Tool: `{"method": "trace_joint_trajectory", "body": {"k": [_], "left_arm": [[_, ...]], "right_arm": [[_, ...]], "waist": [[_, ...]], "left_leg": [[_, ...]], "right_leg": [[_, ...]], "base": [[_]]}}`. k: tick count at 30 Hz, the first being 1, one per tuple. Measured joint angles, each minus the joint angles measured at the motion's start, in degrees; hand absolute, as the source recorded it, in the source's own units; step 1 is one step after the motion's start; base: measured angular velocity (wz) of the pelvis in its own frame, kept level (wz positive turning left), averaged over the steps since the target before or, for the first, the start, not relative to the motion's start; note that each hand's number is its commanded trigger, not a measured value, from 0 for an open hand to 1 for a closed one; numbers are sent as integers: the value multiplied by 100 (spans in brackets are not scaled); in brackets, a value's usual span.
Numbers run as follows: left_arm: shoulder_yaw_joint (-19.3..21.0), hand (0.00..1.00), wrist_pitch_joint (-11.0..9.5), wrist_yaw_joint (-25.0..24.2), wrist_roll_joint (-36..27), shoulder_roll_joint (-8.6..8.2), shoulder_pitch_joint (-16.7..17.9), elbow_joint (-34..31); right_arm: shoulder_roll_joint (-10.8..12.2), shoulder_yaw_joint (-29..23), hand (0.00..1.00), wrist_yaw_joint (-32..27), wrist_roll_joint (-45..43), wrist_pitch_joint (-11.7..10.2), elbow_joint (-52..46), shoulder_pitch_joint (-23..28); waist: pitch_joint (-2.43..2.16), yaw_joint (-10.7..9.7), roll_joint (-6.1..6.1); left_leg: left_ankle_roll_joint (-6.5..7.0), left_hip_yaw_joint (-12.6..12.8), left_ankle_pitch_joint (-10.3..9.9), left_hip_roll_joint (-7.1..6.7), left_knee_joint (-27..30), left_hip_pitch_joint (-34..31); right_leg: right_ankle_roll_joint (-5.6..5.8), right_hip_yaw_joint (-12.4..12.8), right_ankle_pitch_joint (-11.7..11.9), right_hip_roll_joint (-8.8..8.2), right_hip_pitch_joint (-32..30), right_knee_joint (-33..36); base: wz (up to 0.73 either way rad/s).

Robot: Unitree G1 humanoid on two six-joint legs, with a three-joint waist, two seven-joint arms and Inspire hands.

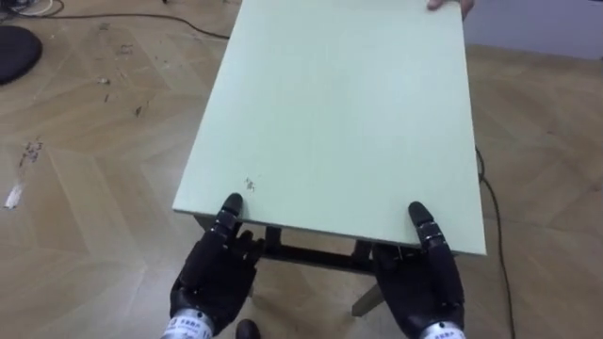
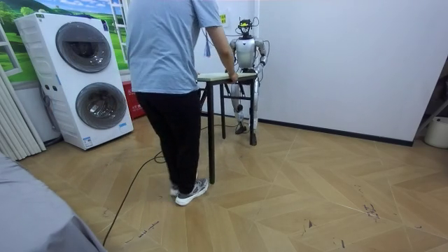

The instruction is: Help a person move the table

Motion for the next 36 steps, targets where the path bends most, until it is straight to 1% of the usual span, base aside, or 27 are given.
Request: {"method": "trace_joint_trajectory", "body": {"k": [1,3,5,8,10,11,12,13,15,17,19,20,21,22,23,24,25,26,28,29,30,31,32,33,34,35,36], "left_arm": [[-1,100,7,0,-4,-24,12,1],[-1,100,19,1,-2,-164,83,2],[-2,100,40,1,-2,-220,93,-3],[0,100,41,1,-1,-272,79,-8],[45,100,40,-1,13,-263,47,-42],[53,100,40,9,14,-257,-5,-44],[57,100,41,21,13,-245,-5,-41],[54,100,41,22,12,-247,-4,-43],[55,100,39,22,27,-258,-62,-79],[32,100,46,61,33,-260,-161,-74],[-40,100,32,159,63,-262,-330,-33],[-91,100,6,181,65,-273,-465,57],[-107,100,-49,177,64,-302,-510,129],[-131,100,-116,162,54,-301,-492,151],[-128,100,-150,93,22,-283,-477,223],[-105,100,-143,86,23,-314,-477,272],[-103,100,-139,80,27,-316,-477,299],[-100,100,-134,48,28,-305,-479,359],[-93,100,-134,30,24,-293,-449,372],[-96,100,-132,30,26,-316,-424,377],[-98,100,-130,30,25,-349,-405,381],[-100,100,-125,30,26,-368,-403,381],[-102,100,-123,31,26,-372,-405,381],[-117,100,-68,54,68,-369,-413,382],[-148,100,-57,55,71,-365,-404,381],[-229,100,-59,54,88,-326,-405,378],[-240,100,-68,41,126,-293,-380,377]], "right_arm": [[-9,0,100,0,-23,-11,0,-2],[9,-20,100,0,-110,-75,0,-1],[12,-26,100,0,-222,-157,-8,-24],[2,15,100,0,-248,-235,-14,-85],[2,-8,100,-1,-248,-232,-17,-156],[15,-7,100,-5,-248,-244,-17,-191],[17,-7,100,-15,-254,-246,-17,-184],[17,-7,100,-14,-254,-246,-19,-178],[38,-23,100,-12,-262,-247,-33,-211],[67,-44,100,-11,-262,-239,-32,-258],[123,-90,100,-11,-253,-290,-32,-264],[133,-152,100,-10,-253,-304,-31,-244],[165,-172,100,-9,-268,-288,-26,-222],[194,-168,100,-1,-301,-263,-18,-203],[253,-169,100,41,-336,-225,-5,-161],[251,-170,100,59,-340,-206,12,-158],[241,-172,100,59,-339,-187,28,-157],[255,-182,100,60,-339,-153,63,-120],[270,-205,100,59,-338,-97,68,-66],[270,-214,100,59,-338,-65,69,-64],[244,-240,100,59,-339,-21,69,-81],[237,-254,100,59,-338,-17,69,-84],[247,-264,100,59,-338,-12,69,-60],[268,-309,100,103,-335,-16,67,56],[286,-315,100,145,-309,-30,66,134],[270,-313,100,222,-261,-62,66,240],[244,-289,100,223,-213,-58,73,259]], "waist": [[16,6,35],[35,-39,197],[35,-129,316],[16,-316,499],[11,-442,536],[15,-576,531],[16,-671,527],[14,-695,537],[21,-774,597],[39,-766,636],[40,-769,638],[51,-781,614],[80,-795,562],[72,-792,554],[42,-804,545],[58,-801,595],[59,-804,604],[54,-845,588],[52,-888,466],[51,-919,439],[50,-942,434],[49,-975,427],[49,-1092,381],[50,-1232,348],[35,-1270,322],[19,-1279,280],[10,-1216,244]], "left_leg": [[-15,-17,-218,-5,254,56],[-73,-98,-903,24,1158,334],[-135,-143,-1221,31,1744,611],[-236,-336,-1385,-5,1903,1335],[-308,-512,-1435,-38,1659,1755],[-423,-664,-1599,-152,1189,1865],[-406,-791,-1624,-256,708,2000],[-408,-857,-1617,-291,446,2100],[-438,-1040,-1684,-266,-242,2310],[-398,-1002,-1825,-206,-592,2335],[-356,-892,-1896,-330,-1018,2408],[-240,-923,-1884,-448,-1205,2455],[-89,-1010,-1859,-575,-1246,2473],[-38,-1096,-1885,-639,-1208,2440],[18,-1170,-1924,-742,-1014,2261],[35,-1174,-1913,-794,-962,2180],[51,-1164,-1905,-821,-967,2144],[107,-1146,-1873,-873,-986,2143],[214,-1139,-1808,-1016,-981,2129],[291,-1073,-1757,-1082,-962,2083],[375,-1003,-1681,-1113,-959,2011],[422,-983,-1643,-1143,-951,1953],[477,-783,-1558,-1170,-929,1863],[477,-466,-1506,-1126,-950,1857],[474,-342,-1454,-1111,-1001,1870],[469,-170,-1368,-1106,-1108,1896],[462,-4,-1313,-1102,-1171,1924]], "right_leg": [[-22,-17,21,-10,-6,10],[-90,-61,89,2,-50,37],[-123,-86,140,15,-156,79],[-141,-164,230,86,-372,157],[-161,-213,253,121,-554,318],[-155,-271,283,100,-661,431],[-187,-283,480,93,-706,427],[-214,-293,636,120,-726,406],[-363,-382,1204,187,-909,257],[-365,-426,1308,169,-1058,335],[-303,-452,1356,69,-1277,530],[-248,-467,1402,-63,-1422,708],[-70,-476,1380,-184,-1704,945],[60,-395,1451,-140,-1721,696],[-115,-285,1632,-158,-1557,156],[-184,-319,1896,-200,-1550,23],[-232,-352,2024,-232,-1567,24],[-231,-352,2215,-268,-1554,13],[-122,-220,2368,-349,-1553,-41],[38,-94,2595,-379,-1537,-185],[294,73,2883,-395,-1531,-392],[414,221,3000,-395,-1520,-497],[538,478,2885,-457,-1490,-451],[644,477,2133,-658,-1481,229],[678,477,1766,-743,-1447,654],[660,517,1218,-824,-1259,1187],[737,606,830,-831,-991,1331]], "base": [[-18],[-6],[9],[13],[14],[38],[35],[19],[3],[3],[14],[4],[-7],[-9],[-4],[0],[4],[9],[5],[-9],[-7],[24],[73],[86],[79],[29],[0]]}}
